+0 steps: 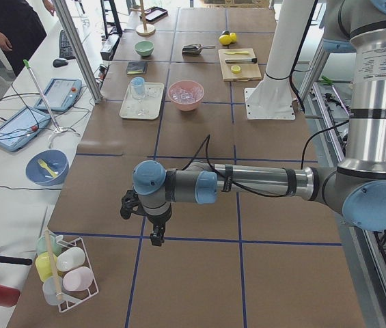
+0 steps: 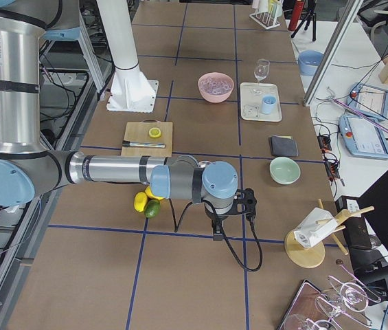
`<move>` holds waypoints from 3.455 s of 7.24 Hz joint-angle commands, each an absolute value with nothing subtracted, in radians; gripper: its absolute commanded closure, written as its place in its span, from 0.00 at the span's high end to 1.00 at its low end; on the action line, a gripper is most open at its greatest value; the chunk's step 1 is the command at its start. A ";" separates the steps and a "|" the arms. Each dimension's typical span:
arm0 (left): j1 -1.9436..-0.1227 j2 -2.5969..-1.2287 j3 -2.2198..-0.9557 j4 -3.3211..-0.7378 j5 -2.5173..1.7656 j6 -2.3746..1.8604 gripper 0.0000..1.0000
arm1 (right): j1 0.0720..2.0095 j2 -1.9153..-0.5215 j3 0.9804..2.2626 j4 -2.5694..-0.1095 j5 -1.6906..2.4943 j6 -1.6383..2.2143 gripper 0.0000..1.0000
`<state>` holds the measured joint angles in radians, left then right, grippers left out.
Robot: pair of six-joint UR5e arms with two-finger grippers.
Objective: Put ice in cup with scoop
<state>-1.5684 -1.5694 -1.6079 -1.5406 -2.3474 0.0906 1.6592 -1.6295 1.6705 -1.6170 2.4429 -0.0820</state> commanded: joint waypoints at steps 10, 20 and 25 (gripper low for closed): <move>-1.597 -1.592 -1.600 -1.540 -2.355 0.084 1.00 | 1.664 -1.605 1.621 -1.603 2.335 -0.046 1.00; -1.598 -1.598 -1.601 -1.540 -2.355 0.084 1.00 | 1.664 -1.605 1.621 -1.603 2.338 -0.046 1.00; -1.597 -1.598 -1.600 -1.542 -2.355 0.084 1.00 | 1.664 -1.606 1.621 -1.603 2.338 -0.046 1.00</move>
